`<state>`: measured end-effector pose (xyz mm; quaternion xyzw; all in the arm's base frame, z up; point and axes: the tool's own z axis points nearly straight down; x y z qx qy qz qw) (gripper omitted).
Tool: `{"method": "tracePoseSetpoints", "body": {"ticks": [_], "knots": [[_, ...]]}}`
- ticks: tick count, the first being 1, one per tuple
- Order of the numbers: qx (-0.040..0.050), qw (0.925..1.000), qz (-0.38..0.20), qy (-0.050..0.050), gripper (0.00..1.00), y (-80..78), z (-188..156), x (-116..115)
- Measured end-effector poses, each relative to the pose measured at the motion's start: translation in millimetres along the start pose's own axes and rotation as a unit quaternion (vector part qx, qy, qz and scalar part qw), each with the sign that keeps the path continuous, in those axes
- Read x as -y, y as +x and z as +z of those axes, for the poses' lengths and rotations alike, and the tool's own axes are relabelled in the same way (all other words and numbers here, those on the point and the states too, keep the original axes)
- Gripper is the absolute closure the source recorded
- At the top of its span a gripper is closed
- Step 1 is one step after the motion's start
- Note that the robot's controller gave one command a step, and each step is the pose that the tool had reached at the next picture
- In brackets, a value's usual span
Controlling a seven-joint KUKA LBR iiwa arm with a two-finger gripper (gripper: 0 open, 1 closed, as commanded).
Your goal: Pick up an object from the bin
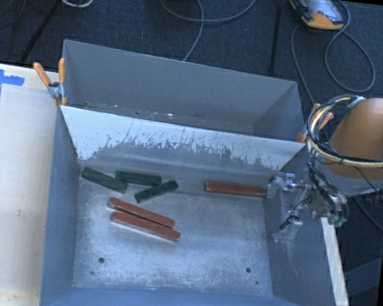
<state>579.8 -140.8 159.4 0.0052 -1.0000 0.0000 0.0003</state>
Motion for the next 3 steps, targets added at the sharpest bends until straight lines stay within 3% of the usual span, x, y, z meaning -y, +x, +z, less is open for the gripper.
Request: {"method": "tracePoseSetpoints", "body": {"ticks": [1, 2, 3], "knots": [[-0.0027, 0.9993, -0.038, -0.002, 0.00, 47.4, 11.5, -98.8], [-0.0025, 0.9950, -0.100, -0.002, 0.00, 23.8, 93.4, -180.4], [0.0009, 0.9982, -0.060, -0.002, 0.00, 22.3, 89.8, -246.5]]}}
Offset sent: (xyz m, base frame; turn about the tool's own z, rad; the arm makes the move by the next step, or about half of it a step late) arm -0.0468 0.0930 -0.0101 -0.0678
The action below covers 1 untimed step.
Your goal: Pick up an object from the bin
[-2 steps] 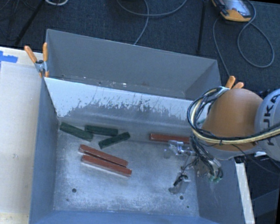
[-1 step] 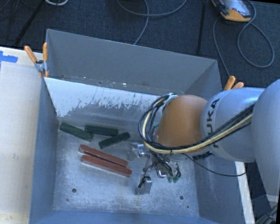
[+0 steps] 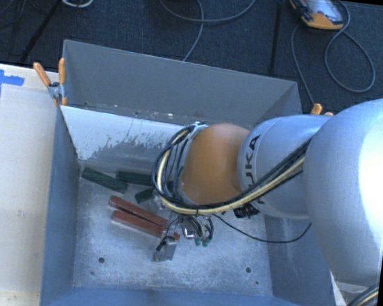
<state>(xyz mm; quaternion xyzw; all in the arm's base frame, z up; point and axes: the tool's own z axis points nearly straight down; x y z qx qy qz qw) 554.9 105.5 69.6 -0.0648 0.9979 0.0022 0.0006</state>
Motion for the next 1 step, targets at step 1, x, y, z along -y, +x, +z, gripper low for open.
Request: {"method": "tracePoseSetpoints", "body": {"ticks": [1], "knots": [[-0.0003, 1.0000, 0.001, 0.002, 1.00, 0.0, -0.2, 3.7]]}}
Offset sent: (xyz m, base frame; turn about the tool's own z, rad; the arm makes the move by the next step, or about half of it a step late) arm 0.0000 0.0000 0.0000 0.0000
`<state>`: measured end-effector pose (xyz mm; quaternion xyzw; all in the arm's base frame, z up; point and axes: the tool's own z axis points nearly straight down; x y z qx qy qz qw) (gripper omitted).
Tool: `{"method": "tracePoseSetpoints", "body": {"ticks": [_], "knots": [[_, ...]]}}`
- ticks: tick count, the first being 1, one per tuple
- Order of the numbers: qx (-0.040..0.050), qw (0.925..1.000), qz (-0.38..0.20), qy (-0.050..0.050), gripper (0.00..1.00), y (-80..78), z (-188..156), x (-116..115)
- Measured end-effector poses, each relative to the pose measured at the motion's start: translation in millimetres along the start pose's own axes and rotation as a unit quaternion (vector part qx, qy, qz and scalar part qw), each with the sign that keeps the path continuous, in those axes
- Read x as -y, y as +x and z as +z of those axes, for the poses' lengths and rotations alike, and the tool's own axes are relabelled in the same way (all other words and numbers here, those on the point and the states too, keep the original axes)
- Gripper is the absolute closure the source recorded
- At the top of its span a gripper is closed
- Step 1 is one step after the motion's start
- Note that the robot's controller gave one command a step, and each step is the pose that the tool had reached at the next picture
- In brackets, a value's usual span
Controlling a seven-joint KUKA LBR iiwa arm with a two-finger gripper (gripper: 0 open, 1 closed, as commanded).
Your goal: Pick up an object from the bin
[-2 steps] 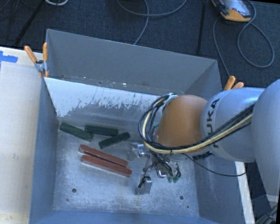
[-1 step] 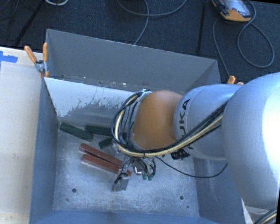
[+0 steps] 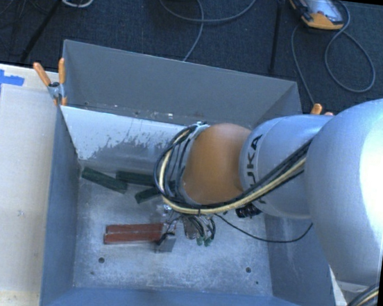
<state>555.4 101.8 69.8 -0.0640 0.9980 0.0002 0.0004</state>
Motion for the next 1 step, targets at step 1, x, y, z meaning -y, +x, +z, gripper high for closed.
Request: {"method": "tracePoseSetpoints", "body": {"ticks": [1], "knots": [[0.0045, 1.0000, 0.008, 0.000, 1.00, -30.0, -153.2, -0.1]]}}
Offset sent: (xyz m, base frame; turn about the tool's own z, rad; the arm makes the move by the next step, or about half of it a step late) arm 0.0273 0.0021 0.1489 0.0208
